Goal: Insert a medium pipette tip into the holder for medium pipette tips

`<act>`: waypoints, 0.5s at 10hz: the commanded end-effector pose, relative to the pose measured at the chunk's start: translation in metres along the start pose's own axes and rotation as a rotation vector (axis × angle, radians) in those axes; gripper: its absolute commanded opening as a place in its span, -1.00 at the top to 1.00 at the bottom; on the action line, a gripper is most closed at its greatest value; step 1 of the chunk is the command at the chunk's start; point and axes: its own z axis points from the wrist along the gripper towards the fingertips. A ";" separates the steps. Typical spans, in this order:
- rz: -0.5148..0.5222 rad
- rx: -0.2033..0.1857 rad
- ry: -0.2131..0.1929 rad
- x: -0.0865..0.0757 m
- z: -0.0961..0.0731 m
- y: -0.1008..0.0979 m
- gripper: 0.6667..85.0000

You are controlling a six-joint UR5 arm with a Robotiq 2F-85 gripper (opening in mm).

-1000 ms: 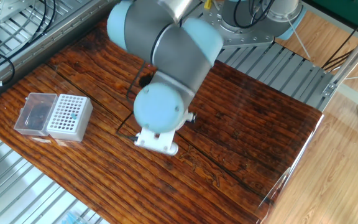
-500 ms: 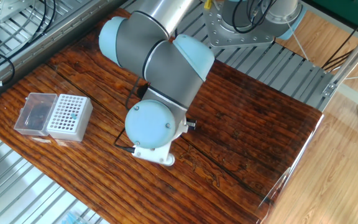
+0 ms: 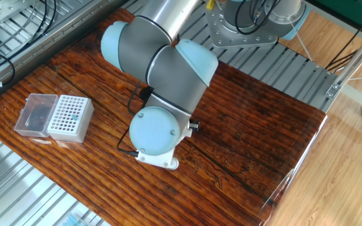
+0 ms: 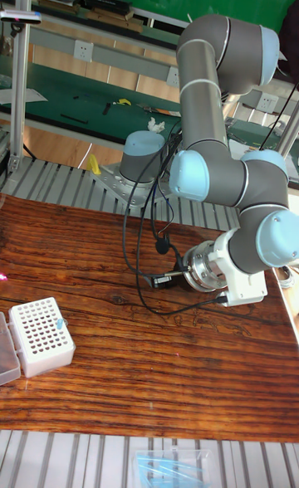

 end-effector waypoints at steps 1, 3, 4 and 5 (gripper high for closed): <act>-0.003 0.031 -0.002 -0.003 0.008 0.003 0.20; -0.005 0.034 -0.002 -0.001 0.007 0.003 0.21; -0.008 0.039 0.001 0.001 0.007 0.002 0.21; -0.008 0.044 0.004 0.001 0.007 0.000 0.22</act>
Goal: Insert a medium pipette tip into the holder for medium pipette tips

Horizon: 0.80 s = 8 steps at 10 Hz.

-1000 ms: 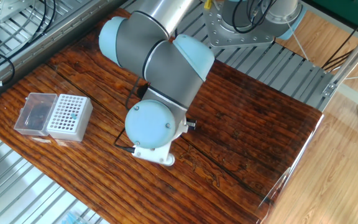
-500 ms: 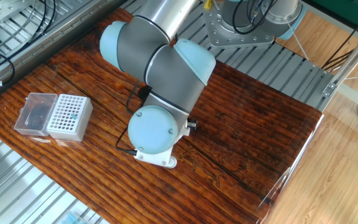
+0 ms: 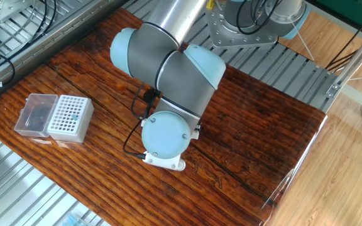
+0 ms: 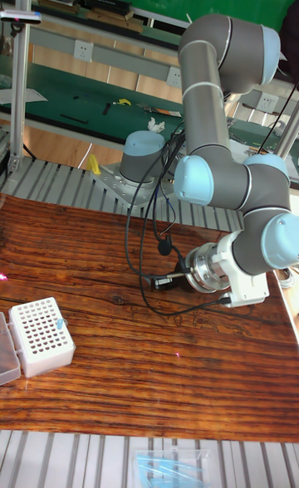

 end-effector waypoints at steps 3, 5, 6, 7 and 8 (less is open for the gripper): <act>-0.008 0.007 0.007 0.003 0.003 -0.001 0.22; -0.008 0.007 0.005 0.003 0.002 -0.001 0.23; -0.010 0.002 0.002 0.002 0.002 0.000 0.26; -0.010 0.001 0.001 0.002 0.002 0.001 0.26; -0.010 -0.002 0.003 0.003 0.002 0.002 0.28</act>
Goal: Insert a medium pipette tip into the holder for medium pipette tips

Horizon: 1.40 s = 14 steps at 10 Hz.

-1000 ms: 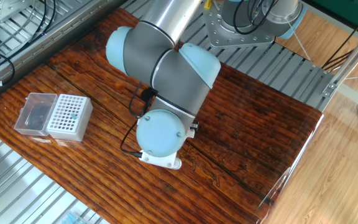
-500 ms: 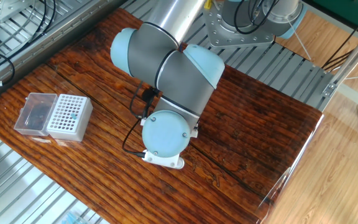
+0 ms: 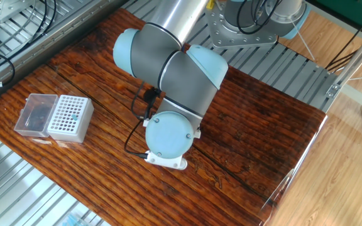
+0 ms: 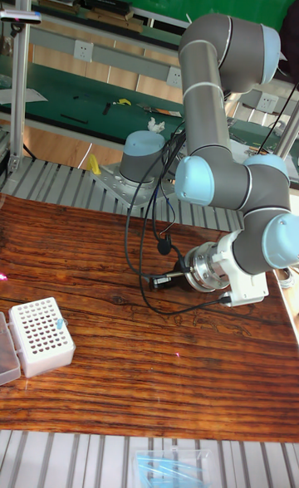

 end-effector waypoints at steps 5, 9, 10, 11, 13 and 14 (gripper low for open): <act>0.006 -0.009 0.001 0.000 0.000 0.003 0.35; 0.012 0.006 0.000 0.000 0.004 -0.002 0.40; 0.010 0.003 -0.002 0.000 0.005 -0.001 0.41; 0.014 0.007 0.000 0.000 0.002 -0.001 0.44; 0.078 0.077 0.041 0.007 -0.014 0.001 0.72; 0.076 0.057 0.020 0.001 -0.010 0.006 0.75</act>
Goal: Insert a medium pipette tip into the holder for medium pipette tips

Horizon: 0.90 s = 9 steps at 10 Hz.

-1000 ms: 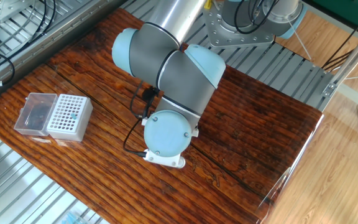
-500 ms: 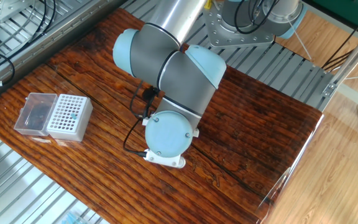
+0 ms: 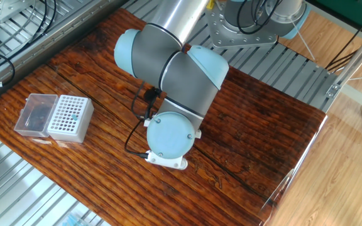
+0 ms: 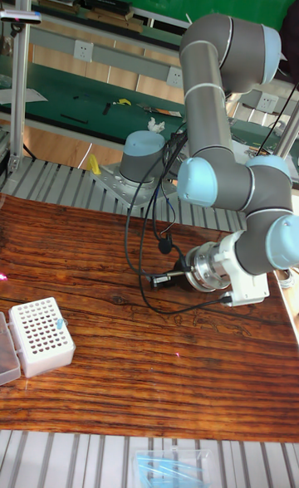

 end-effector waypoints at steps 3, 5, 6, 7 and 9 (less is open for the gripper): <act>0.000 -0.014 0.004 0.012 -0.011 -0.004 0.99; -0.032 -0.055 -0.059 0.017 -0.024 -0.006 0.99; -0.036 -0.080 -0.121 0.016 -0.031 -0.008 0.99; -0.021 -0.123 -0.193 0.012 -0.041 -0.004 0.98; -0.024 -0.106 -0.239 0.028 -0.059 -0.018 0.97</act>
